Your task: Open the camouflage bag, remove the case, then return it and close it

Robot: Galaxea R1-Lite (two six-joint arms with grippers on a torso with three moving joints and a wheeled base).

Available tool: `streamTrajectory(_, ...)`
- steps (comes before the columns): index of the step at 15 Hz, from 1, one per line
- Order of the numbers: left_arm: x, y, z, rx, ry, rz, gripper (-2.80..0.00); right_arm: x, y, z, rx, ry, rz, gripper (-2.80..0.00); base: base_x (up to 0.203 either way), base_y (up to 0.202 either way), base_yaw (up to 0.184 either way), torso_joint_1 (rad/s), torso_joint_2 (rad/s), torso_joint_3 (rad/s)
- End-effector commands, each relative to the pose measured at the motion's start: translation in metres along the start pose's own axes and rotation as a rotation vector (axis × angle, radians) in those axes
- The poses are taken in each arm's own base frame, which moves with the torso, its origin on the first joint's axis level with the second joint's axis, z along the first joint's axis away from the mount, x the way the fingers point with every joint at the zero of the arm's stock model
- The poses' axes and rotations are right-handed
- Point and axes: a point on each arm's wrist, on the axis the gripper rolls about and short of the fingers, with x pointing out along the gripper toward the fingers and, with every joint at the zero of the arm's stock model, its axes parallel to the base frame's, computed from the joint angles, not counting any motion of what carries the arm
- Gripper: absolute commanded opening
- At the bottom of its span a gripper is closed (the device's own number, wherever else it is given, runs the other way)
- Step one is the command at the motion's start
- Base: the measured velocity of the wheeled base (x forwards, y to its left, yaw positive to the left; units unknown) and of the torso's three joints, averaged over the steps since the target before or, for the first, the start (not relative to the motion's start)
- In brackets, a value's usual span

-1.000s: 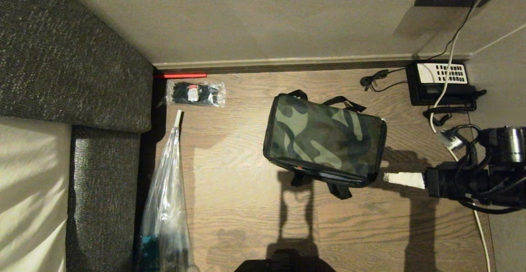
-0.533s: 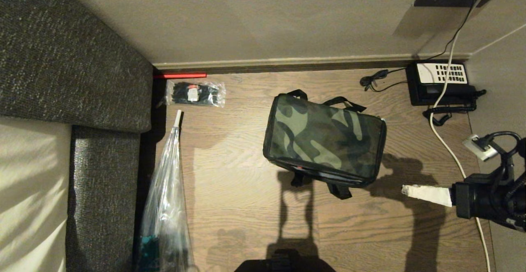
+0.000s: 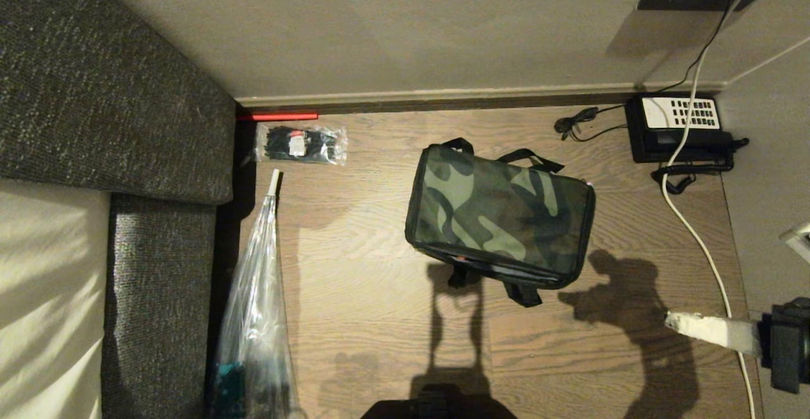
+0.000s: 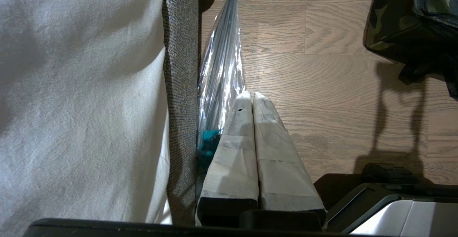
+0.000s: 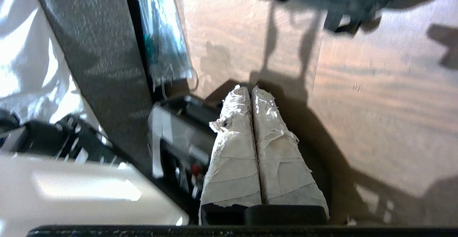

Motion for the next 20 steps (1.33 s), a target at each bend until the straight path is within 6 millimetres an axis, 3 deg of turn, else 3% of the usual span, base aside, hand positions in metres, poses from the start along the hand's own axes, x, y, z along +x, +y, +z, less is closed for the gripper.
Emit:
streamTrajectory(1, 0.0, 0.0, 0.0, 0.0, -0.001, 0.001, -2.8, -0.032, 0.029, -0.018, -0.077, -0.083, -0.03, -2.8, 0.0, 0.0, 0.0, 0.0, 0.0, 0.0)
streamTrajectory(4, 0.0, 0.0, 0.0, 0.0, -0.001, 0.001, -2.8, -0.06, 0.051, -0.063, -0.13, -0.123, -0.145, -2.8, 0.0, 0.0, 0.0, 0.0, 0.0, 0.0)
streamTrajectory(6, 0.0, 0.0, 0.0, 0.001, -0.001, 0.001, -2.8, -0.071, 0.055, -0.099, -0.173, -0.183, -0.217, -2.8, 0.0, 0.0, 0.0, 0.0, 0.0, 0.0)
streamTrajectory(8, 0.0, 0.0, 0.0, 0.0, -0.001, 0.001, -2.8, -0.072, 0.05, -0.123, -0.194, -0.244, -0.272, -2.8, 0.0, 0.0, 0.0, 0.0, 0.0, 0.0)
streamTrajectory(12, 0.0, 0.0, 0.0, 0.002, -0.001, 0.001, -2.8, -0.065, 0.038, -0.127, -0.23, -0.439, -0.502, -2.8, 0.0, 0.0, 0.0, 0.0, 0.0, 0.0)
streamTrajectory(16, 0.0, 0.0, 0.0, -0.003, -0.001, 0.001, -2.8, -0.076, 0.043, -0.15, -0.27, -0.624, -0.582, -2.8, 0.0, 0.0, 0.0, 0.0, 0.0, 0.0)
streamTrajectory(20, 0.0, 0.0, 0.0, -0.002, -0.001, 0.001, -2.8, -0.074, 0.039, -0.157, -0.229, -0.591, -0.634, -2.8, 0.0, 0.0, 0.0, 0.0, 0.0, 0.0)
